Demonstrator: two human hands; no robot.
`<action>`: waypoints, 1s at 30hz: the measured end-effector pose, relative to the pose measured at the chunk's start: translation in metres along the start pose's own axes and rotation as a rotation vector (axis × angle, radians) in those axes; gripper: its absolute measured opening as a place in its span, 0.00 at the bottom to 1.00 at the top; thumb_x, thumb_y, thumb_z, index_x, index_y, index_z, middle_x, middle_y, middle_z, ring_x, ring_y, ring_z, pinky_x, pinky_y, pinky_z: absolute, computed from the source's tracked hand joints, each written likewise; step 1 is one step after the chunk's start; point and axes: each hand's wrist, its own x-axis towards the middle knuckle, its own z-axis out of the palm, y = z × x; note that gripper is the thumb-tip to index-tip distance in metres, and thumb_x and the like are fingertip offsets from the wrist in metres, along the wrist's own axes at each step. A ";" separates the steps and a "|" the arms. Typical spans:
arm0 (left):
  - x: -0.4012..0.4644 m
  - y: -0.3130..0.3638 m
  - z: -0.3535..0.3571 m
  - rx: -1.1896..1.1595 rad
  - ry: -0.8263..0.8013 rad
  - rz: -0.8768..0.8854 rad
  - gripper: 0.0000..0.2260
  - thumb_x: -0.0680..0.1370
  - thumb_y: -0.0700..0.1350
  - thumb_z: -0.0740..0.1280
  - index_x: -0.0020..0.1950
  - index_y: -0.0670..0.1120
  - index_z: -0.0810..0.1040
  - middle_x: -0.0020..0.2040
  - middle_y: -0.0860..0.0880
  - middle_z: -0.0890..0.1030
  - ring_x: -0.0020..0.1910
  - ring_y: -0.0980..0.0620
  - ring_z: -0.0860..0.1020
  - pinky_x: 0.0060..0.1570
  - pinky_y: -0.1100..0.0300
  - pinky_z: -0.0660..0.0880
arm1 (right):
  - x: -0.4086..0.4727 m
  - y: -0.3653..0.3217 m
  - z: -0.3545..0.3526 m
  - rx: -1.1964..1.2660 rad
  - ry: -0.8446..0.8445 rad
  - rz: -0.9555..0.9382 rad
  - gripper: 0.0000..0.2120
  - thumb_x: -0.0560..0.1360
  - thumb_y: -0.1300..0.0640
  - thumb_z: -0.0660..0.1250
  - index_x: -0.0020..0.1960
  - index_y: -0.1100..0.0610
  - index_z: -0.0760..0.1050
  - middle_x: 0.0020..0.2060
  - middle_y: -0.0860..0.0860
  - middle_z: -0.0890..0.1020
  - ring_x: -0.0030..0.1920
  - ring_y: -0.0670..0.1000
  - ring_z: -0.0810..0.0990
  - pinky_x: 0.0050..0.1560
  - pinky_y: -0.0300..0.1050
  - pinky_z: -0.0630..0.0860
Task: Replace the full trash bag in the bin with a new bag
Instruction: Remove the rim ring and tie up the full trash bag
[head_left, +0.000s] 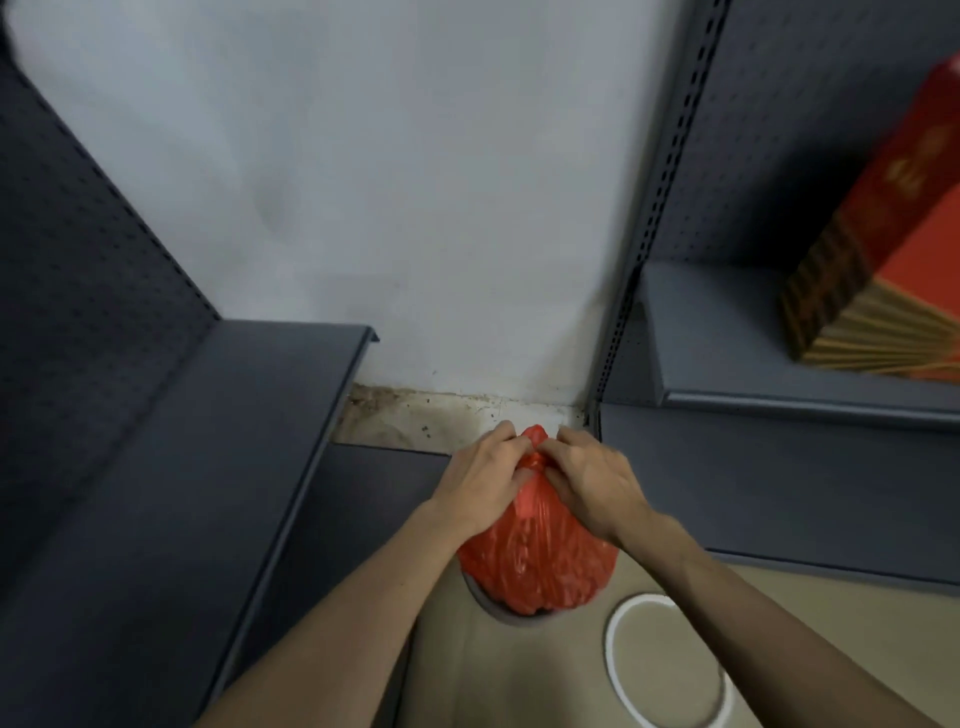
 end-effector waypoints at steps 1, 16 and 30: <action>0.000 0.014 -0.034 -0.015 -0.009 -0.004 0.11 0.80 0.47 0.65 0.60 0.46 0.78 0.50 0.50 0.72 0.49 0.49 0.77 0.48 0.52 0.75 | -0.001 -0.011 -0.037 0.029 -0.018 -0.012 0.12 0.80 0.53 0.58 0.61 0.53 0.72 0.49 0.52 0.73 0.51 0.57 0.76 0.48 0.52 0.74; -0.045 0.206 -0.425 0.060 0.106 -0.062 0.11 0.81 0.51 0.61 0.57 0.46 0.75 0.51 0.52 0.71 0.47 0.50 0.78 0.48 0.51 0.75 | -0.034 -0.165 -0.454 -0.028 0.108 -0.308 0.11 0.79 0.50 0.60 0.53 0.57 0.75 0.47 0.53 0.77 0.48 0.55 0.77 0.49 0.51 0.73; -0.169 0.252 -0.549 0.234 0.281 -0.402 0.08 0.79 0.54 0.64 0.50 0.49 0.76 0.49 0.50 0.74 0.50 0.49 0.76 0.48 0.51 0.72 | -0.015 -0.279 -0.525 0.087 0.017 -0.884 0.08 0.78 0.49 0.63 0.52 0.52 0.77 0.45 0.45 0.75 0.46 0.47 0.76 0.43 0.40 0.68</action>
